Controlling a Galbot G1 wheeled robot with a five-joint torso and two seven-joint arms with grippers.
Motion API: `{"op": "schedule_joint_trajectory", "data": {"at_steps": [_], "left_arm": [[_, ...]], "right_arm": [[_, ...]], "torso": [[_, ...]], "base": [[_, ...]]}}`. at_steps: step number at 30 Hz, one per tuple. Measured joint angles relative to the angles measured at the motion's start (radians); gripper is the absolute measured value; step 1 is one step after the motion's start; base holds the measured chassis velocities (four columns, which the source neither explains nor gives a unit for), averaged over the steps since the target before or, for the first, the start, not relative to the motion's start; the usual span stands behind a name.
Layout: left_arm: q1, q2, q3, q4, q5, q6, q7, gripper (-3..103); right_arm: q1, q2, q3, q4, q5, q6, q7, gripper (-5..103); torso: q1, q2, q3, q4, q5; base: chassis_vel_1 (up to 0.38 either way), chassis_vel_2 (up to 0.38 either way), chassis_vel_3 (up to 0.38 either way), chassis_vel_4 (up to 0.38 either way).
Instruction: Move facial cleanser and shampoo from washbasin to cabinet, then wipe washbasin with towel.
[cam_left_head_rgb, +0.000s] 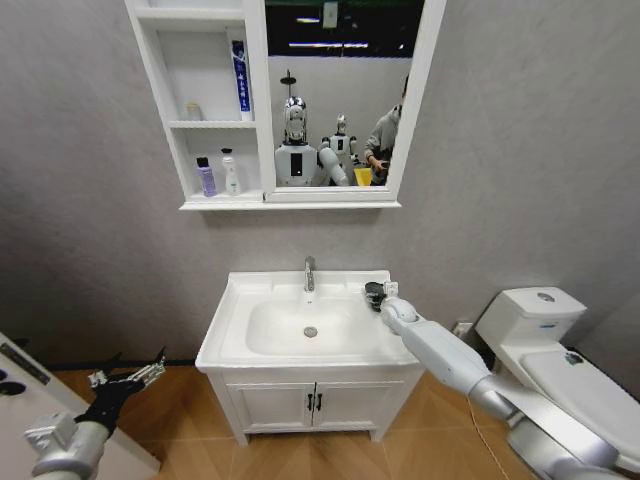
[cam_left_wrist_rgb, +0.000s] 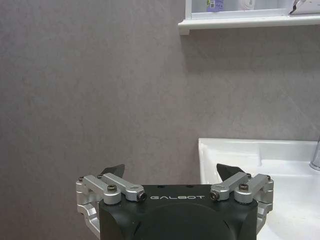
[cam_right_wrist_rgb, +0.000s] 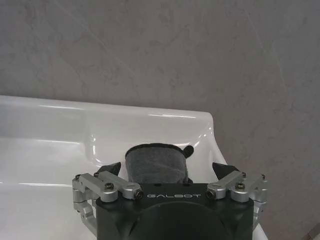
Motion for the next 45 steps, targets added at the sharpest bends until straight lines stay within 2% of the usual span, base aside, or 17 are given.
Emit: {"op": "schedule_joint_trajectory", "data": {"at_steps": [11, 15, 17, 21, 22, 25, 26, 28, 29, 31, 32, 35, 36, 39, 42, 44, 45], "left_arm": [[0.000, 0.000, 0.000, 0.000, 0.000, 0.000, 0.000, 100], [0.000, 0.000, 0.000, 0.000, 0.000, 0.000, 0.000, 100], [0.000, 0.000, 0.000, 0.000, 0.000, 0.000, 0.000, 100], [0.000, 0.000, 0.000, 0.000, 0.000, 0.000, 0.000, 100], [0.000, 0.000, 0.000, 0.000, 0.000, 0.000, 0.000, 100], [0.000, 0.000, 0.000, 0.000, 0.000, 0.000, 0.000, 100], [0.000, 0.000, 0.000, 0.000, 0.000, 0.000, 0.000, 100], [0.000, 0.000, 0.000, 0.000, 0.000, 0.000, 0.000, 100], [0.000, 0.000, 0.000, 0.000, 0.000, 0.000, 0.000, 100], [0.000, 0.000, 0.000, 0.000, 0.000, 0.000, 0.000, 100], [0.000, 0.000, 0.000, 0.000, 0.000, 0.000, 0.000, 100], [0.000, 0.000, 0.000, 0.000, 0.000, 0.000, 0.000, 100], [0.000, 0.000, 0.000, 0.000, 0.000, 0.000, 0.000, 100], [0.000, 0.000, 0.000, 0.000, 0.000, 0.000, 0.000, 100], [0.000, 0.000, 0.000, 0.000, 0.000, 0.000, 0.000, 100], [0.000, 0.000, 0.000, 0.000, 0.000, 0.000, 0.000, 100], [0.000, 0.000, 0.000, 0.000, 0.000, 0.000, 0.000, 100]], "right_arm": [[-0.110, -0.092, 0.082, 0.177, -0.037, 0.017, 0.047, 100], [-0.251, -0.164, 0.194, 0.333, -0.059, 0.047, 0.065, 100], [-0.426, -0.234, 0.316, 0.486, -0.104, 0.067, 0.064, 100], [-0.642, -0.299, 0.477, 0.663, -0.151, 0.094, 0.064, 100], [-0.642, -0.299, 0.477, 0.663, -0.151, 0.094, 0.064, 100], [-0.914, -0.312, 0.675, 0.833, -0.227, 0.122, 0.038, 100], [-0.914, -0.312, 0.675, 0.833, -0.227, 0.122, 0.038, 100], [-1.087, -0.276, 0.812, 0.941, -0.258, 0.136, 0.007, 100], [-1.087, -0.276, 0.812, 0.941, -0.258, 0.136, 0.007, 100], [-1.305, -0.201, 0.954, 1.044, -0.315, 0.177, -0.044, 100], [-1.305, -0.201, 0.954, 1.044, -0.315, 0.177, -0.044, 100], [-1.537, -0.080, 1.074, 1.161, -0.421, 0.250, -0.121, 100], [-1.537, -0.080, 1.074, 1.161, -0.421, 0.250, -0.121, 100], [-1.679, 0.058, 1.079, 1.263, -0.509, 0.303, -0.151, 100], [-1.699, 0.100, 1.067, 1.281, -0.535, 0.316, -0.157, 100], [-1.717, 0.198, 1.027, 1.300, -0.587, 0.350, -0.174, 100], [-1.717, 0.198, 1.027, 1.300, -0.587, 0.350, -0.174, 100]], "torso": [[0.000, 0.000, 0.000, -0.0001, -0.0001], [0.000, 0.000, 0.000, 0.0002, 0.0001], [0.000, 0.000, 0.000, -0.0004, 0.0000], [0.000, 0.000, 0.000, -0.0005, -0.0004], [0.000, 0.000, 0.000, -0.0005, -0.0004], [0.000, 0.000, 0.000, 0.0000, 0.0004], [0.000, 0.000, 0.000, 0.0000, 0.0004], [0.000, 0.000, 0.000, 0.0001, -0.0003], [0.000, 0.000, 0.000, 0.0001, -0.0003], [0.000, 0.000, 0.000, 0.0001, 0.0000], [0.000, 0.000, 0.000, 0.0001, 0.0000], [0.000, 0.000, 0.000, -0.0004, -0.0003], [0.000, 0.000, 0.000, -0.0004, -0.0003], [0.000, 0.000, 0.000, -0.0001, -0.0006], [0.000, 0.000, 0.000, -0.0002, -0.0005], [0.000, 0.000, 0.000, -0.0003, -0.0003], [0.000, 0.000, 0.000, -0.0003, -0.0003]], "base": [[0.000, 0.000, 0.000, 0.000], [0.000, 0.000, 0.000, 0.000], [0.000, 0.000, 0.000, 0.000], [0.000, 0.000, 0.000, 0.000], [0.000, 0.000, 0.000, 0.000], [0.000, 0.000, 0.000, 0.000], [0.000, 0.000, 0.000, 0.000], [0.000, 0.000, 0.000, 0.000], [0.000, 0.000, 0.000, 0.000], [0.000, 0.000, 0.000, 0.000], [0.000, 0.000, 0.000, 0.000], [0.000, 0.000, 0.000, 0.000], [0.000, 0.000, 0.000, 0.000], [0.000, 0.000, 0.000, 0.000], [0.000, 0.000, 0.000, 0.000], [0.000, 0.000, 0.000, 0.000], [0.000, 0.000, 0.000, 0.000]]}}
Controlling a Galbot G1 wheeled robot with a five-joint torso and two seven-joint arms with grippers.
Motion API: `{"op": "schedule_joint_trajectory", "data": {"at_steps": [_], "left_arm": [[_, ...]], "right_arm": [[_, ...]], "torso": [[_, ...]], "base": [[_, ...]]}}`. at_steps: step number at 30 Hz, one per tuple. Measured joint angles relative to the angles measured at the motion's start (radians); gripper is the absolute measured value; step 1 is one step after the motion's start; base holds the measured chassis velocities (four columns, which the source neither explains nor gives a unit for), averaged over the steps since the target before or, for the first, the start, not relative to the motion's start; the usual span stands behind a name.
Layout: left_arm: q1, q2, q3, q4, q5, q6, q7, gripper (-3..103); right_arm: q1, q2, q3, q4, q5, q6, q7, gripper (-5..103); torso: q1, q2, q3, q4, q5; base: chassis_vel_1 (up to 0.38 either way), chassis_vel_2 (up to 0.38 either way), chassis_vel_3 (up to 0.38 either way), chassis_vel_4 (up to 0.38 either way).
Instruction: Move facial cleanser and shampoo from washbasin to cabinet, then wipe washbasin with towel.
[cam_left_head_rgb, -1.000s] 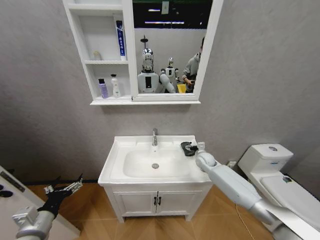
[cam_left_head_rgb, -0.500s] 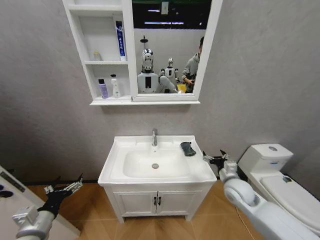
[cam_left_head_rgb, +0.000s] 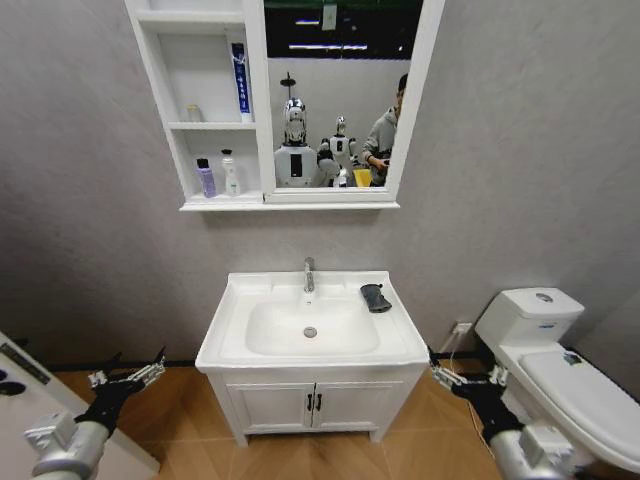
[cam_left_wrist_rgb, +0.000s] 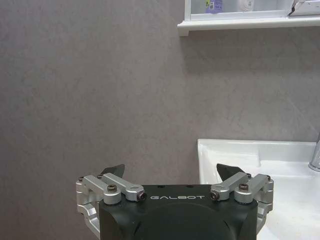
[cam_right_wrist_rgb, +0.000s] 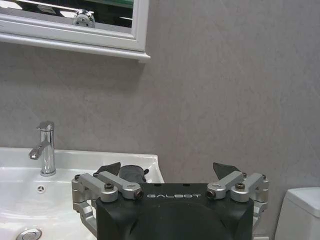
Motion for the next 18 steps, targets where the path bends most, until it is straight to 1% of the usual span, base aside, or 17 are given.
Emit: {"op": "schedule_joint_trajectory", "data": {"at_steps": [3, 6, 8, 18], "left_arm": [[0.000, 0.000, 0.000, 0.000, 0.000, 0.000, 0.000, 100], [0.000, 0.000, 0.000, 0.000, 0.000, 0.000, 0.000, 100], [0.000, 0.000, 0.000, 0.000, 0.000, 0.000, 0.000, 100], [0.000, 0.000, 0.000, 0.000, 0.000, 0.000, 0.000, 100]], "right_arm": [[0.009, 0.006, -0.013, -0.012, -0.002, 0.013, -0.012, 100], [0.022, -0.008, -0.014, -0.021, 0.007, 0.015, -0.013, 100], [0.032, -0.023, -0.014, -0.015, 0.016, 0.002, -0.007, 100], [0.039, -0.028, -0.017, -0.014, 0.020, -0.005, -0.004, 100]], "torso": [[0.000, 0.000, 0.000, 0.0003, 0.0001], [0.000, 0.000, 0.000, 0.0004, 0.0004], [0.000, 0.000, 0.000, 0.0005, 0.0003], [0.000, 0.000, 0.000, 0.0004, 0.0003]], "base": [[0.000, 0.000, 0.000, 0.000], [0.000, 0.000, 0.000, 0.000], [0.000, 0.000, 0.000, 0.000], [0.000, 0.000, 0.000, 0.000]]}}
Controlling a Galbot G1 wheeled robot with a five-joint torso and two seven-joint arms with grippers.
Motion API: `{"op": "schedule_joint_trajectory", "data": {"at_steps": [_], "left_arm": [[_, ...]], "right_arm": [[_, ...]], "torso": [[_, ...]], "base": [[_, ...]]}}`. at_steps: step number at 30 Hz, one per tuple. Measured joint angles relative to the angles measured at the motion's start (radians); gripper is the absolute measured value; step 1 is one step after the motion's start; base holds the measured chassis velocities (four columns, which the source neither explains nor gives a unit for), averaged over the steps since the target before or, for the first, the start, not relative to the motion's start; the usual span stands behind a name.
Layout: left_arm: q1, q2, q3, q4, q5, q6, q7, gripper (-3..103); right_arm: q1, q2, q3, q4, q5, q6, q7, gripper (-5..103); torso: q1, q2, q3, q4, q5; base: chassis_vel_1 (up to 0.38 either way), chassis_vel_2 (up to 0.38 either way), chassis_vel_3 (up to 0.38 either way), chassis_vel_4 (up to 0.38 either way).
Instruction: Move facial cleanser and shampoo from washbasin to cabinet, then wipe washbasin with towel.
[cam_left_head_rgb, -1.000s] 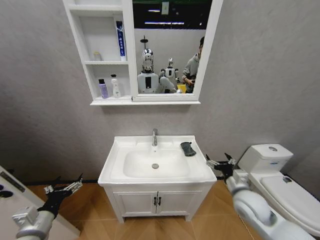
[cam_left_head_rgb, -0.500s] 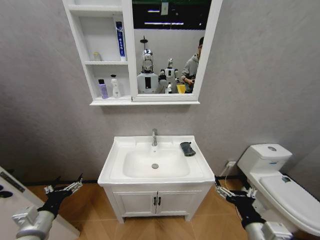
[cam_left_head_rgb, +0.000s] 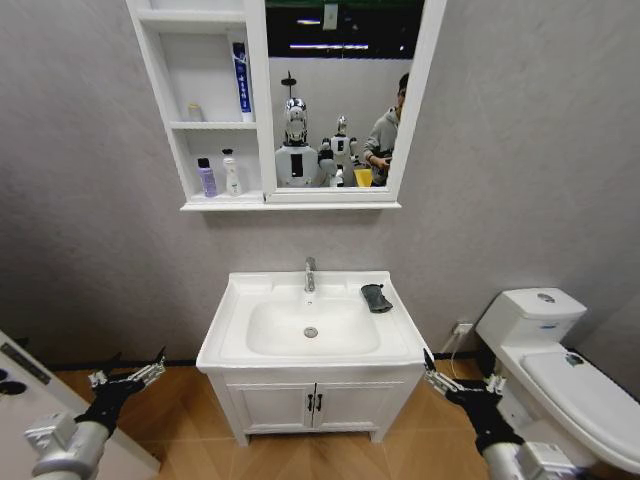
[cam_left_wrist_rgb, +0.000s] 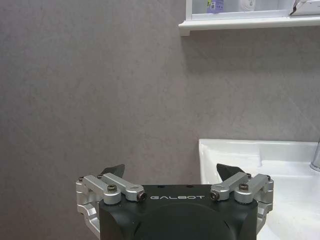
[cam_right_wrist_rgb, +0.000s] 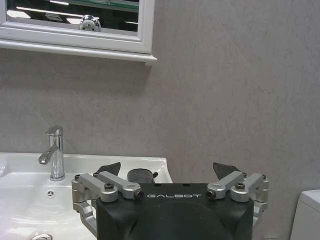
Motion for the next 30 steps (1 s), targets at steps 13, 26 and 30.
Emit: {"op": "schedule_joint_trajectory", "data": {"at_steps": [13, 26, 30], "left_arm": [[0.000, 0.000, 0.000, 0.000, 0.000, 0.000, 0.000, 100], [0.000, 0.000, 0.000, 0.000, 0.000, 0.000, 0.000, 100], [0.000, 0.000, 0.000, 0.000, 0.000, 0.000, 0.000, 100]], "right_arm": [[0.003, -0.002, -0.002, -0.003, 0.002, -0.003, 0.002, 100], [0.004, -0.003, -0.003, -0.004, 0.003, -0.003, 0.003, 100], [0.005, -0.003, -0.003, -0.004, 0.003, -0.003, 0.003, 100]], "torso": [[0.000, 0.000, 0.000, 0.0000, 0.0000], [0.000, 0.000, 0.000, -0.0001, -0.0001], [0.001, 0.000, 0.000, 0.0000, -0.0001]], "base": [[0.000, 0.000, 0.000, 0.000], [0.004, -0.002, -0.002, 0.002], [0.078, -0.069, -0.061, 0.069]]}}
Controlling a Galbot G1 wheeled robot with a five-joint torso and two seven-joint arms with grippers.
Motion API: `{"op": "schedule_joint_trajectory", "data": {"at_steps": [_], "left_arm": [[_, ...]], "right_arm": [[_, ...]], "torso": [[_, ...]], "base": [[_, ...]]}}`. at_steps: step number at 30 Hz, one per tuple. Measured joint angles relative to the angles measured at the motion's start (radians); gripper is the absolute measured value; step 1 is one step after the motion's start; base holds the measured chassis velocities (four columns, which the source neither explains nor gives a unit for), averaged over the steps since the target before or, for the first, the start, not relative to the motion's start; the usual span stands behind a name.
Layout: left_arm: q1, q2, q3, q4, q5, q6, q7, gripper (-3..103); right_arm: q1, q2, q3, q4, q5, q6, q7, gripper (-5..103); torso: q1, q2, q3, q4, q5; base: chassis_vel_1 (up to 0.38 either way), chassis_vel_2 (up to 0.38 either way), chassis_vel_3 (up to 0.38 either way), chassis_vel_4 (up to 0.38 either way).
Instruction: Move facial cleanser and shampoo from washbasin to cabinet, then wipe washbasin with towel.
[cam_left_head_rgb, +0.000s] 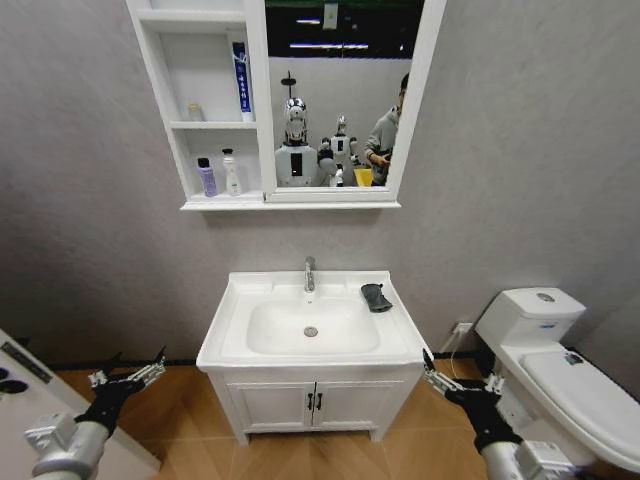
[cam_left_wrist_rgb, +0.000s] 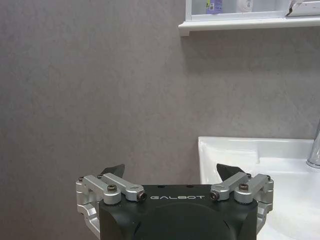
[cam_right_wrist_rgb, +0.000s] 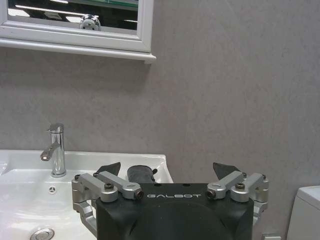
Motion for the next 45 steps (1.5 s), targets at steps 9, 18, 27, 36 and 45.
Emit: {"op": "schedule_joint_trajectory", "data": {"at_steps": [9, 18, 27, 36, 45], "left_arm": [[0.000, 0.000, 0.000, 0.000, 0.000, 0.000, 0.000, 100], [0.000, 0.000, 0.000, 0.000, 0.000, 0.000, 0.000, 100], [0.000, 0.000, 0.000, 0.000, 0.000, 0.000, 0.000, 100], [0.000, 0.000, 0.000, 0.000, 0.000, 0.000, 0.000, 100], [0.000, 0.000, 0.000, 0.000, 0.000, 0.000, -0.001, 100]], "right_arm": [[0.000, 0.000, 0.000, 0.000, 0.000, 0.000, 0.000, 100], [0.000, 0.000, 0.000, 0.000, 0.000, 0.000, 0.000, 100], [0.000, 0.000, 0.000, 0.000, 0.000, 0.000, 0.000, 100], [0.000, 0.000, 0.000, -0.001, 0.000, 0.000, 0.000, 100], [0.000, 0.000, 0.000, 0.000, 0.000, 0.000, 0.000, 100]], "torso": [[-0.001, 0.000, 0.000, 0.0001, -0.0007], [0.000, 0.000, 0.000, 0.0001, -0.0006], [-0.001, 0.000, 0.000, 0.0000, 0.0008], [-0.001, 0.001, 0.000, -0.0003, 0.0017], [-0.001, 0.001, 0.000, -0.0005, 0.0001]], "base": [[0.169, -0.168, -0.171, 0.171], [0.269, -0.275, -0.266, 0.266], [0.362, -0.352, -0.353, 0.344], [0.353, -0.342, -0.341, 0.356], [0.144, -0.134, -0.176, 0.161]]}}
